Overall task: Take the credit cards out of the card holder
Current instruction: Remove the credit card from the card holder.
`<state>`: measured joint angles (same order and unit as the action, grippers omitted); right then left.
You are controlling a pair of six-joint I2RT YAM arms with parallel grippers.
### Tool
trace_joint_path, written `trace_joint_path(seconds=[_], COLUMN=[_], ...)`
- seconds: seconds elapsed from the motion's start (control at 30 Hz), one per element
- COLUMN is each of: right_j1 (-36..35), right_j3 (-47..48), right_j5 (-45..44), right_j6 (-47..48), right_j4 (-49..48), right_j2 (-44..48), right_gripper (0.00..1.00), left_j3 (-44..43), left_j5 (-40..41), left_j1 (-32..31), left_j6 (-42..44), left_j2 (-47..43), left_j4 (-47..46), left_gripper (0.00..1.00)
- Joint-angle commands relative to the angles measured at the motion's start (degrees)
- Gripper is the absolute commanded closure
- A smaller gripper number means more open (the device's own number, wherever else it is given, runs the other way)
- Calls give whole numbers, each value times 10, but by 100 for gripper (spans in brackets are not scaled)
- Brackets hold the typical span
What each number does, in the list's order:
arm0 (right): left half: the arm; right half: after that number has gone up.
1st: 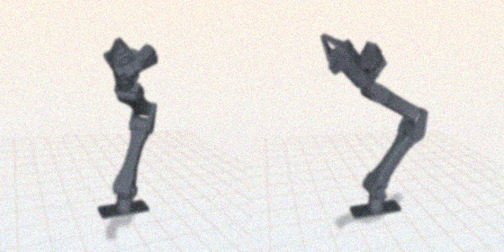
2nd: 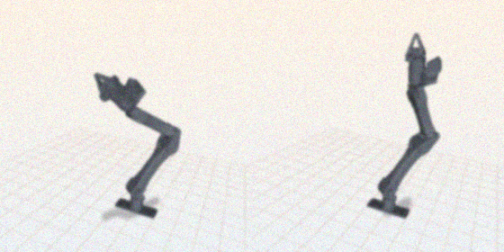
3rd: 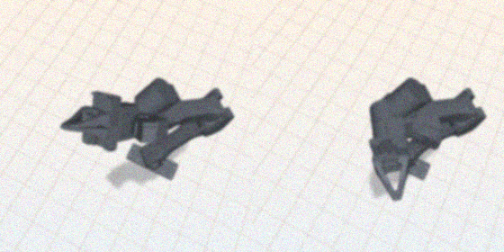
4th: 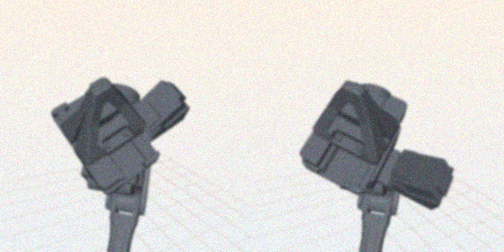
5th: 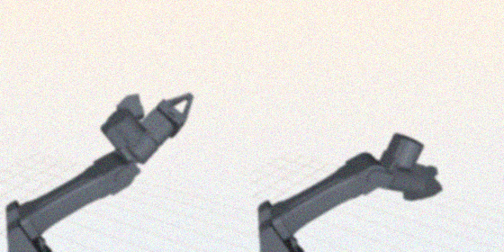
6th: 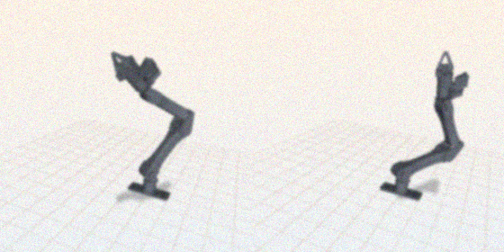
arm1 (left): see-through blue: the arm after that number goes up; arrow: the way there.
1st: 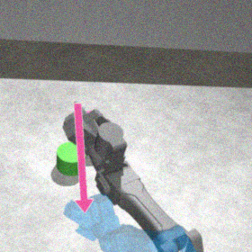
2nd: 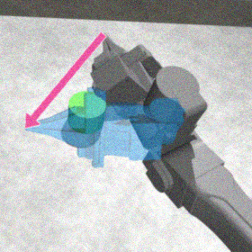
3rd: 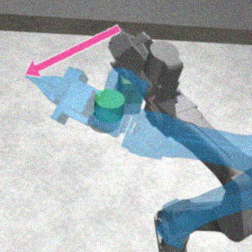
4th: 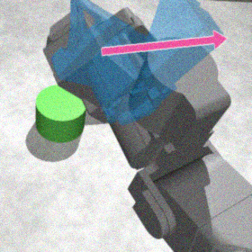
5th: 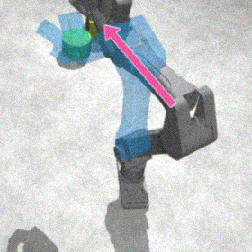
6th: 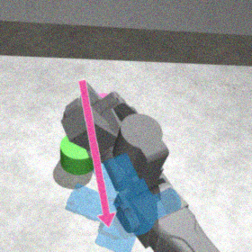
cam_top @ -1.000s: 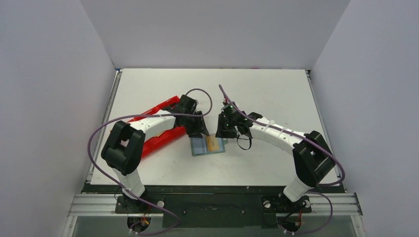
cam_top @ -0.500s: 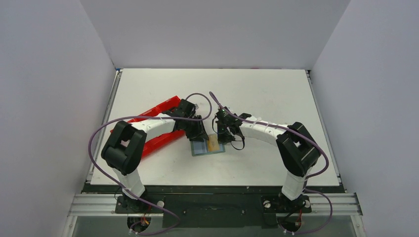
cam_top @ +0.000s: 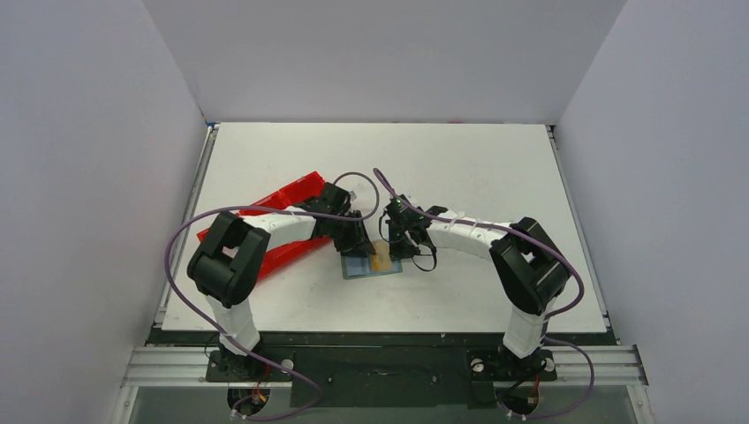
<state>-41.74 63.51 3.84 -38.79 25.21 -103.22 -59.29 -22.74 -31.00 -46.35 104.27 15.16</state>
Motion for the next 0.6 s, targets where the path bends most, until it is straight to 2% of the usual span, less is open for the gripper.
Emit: trace_joint_path(seconds=[0.0, 0.33, 0.57], right_j1=[-5, -5, -4], right_j3=[-21, -28, -38], right_j5=[-15, -14, -13], right_j6=[-6, -8, -12], right_j4=[-12, -16, -22], right_j2=[-13, -21, -26], right_gripper=[100, 100, 100], left_j3=[7, 19, 23], left_j5=[-20, -42, -47], left_j1=[2, -1, -1], left_j6=[-7, -28, -30], left_j2=[10, 27, 23], left_j4=[-47, -81, -83], left_gripper=[71, 79, 94])
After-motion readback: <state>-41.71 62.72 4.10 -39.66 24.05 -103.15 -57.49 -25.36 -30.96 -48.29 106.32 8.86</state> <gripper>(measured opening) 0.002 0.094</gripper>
